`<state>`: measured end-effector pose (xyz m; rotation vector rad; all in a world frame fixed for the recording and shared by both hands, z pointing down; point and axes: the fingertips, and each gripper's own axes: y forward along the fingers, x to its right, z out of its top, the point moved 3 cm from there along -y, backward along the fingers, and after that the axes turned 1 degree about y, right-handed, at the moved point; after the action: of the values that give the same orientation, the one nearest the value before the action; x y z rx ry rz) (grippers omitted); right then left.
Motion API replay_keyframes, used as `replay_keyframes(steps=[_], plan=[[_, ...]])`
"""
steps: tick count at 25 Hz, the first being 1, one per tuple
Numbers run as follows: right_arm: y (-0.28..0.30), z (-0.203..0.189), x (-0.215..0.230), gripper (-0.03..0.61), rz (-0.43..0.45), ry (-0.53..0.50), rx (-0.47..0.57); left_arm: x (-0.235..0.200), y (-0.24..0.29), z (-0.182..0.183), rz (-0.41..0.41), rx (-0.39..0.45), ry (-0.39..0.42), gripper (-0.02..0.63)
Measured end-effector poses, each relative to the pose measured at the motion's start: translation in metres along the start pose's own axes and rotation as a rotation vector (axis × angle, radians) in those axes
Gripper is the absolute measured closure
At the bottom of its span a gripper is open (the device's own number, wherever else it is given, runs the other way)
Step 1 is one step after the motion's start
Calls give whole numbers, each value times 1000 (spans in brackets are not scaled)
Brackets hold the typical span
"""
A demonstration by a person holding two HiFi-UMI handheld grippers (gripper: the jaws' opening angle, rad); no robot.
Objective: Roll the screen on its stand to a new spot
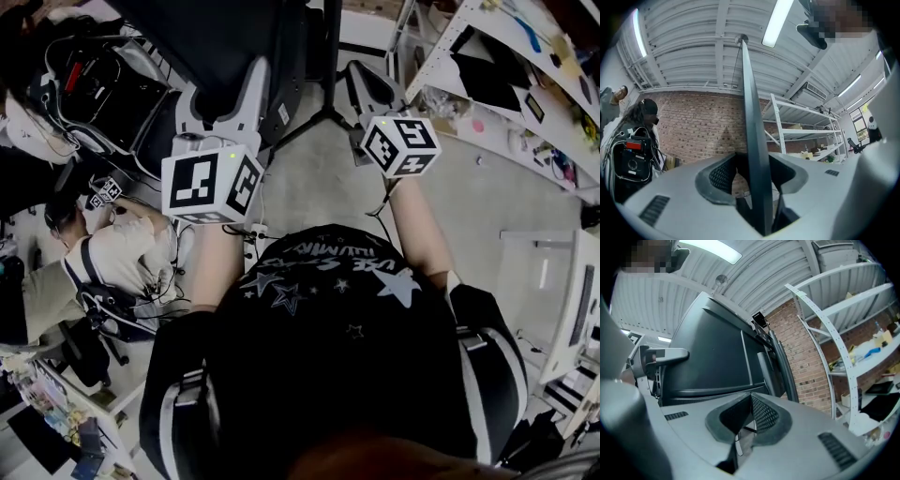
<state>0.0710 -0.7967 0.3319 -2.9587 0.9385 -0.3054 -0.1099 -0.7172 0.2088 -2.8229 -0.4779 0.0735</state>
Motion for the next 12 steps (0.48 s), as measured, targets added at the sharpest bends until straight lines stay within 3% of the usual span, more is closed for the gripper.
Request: replay_keyframes(steps=[12], plan=[[-34, 0, -41, 571, -41, -3, 2, 10, -46, 14, -26, 36, -16, 389]])
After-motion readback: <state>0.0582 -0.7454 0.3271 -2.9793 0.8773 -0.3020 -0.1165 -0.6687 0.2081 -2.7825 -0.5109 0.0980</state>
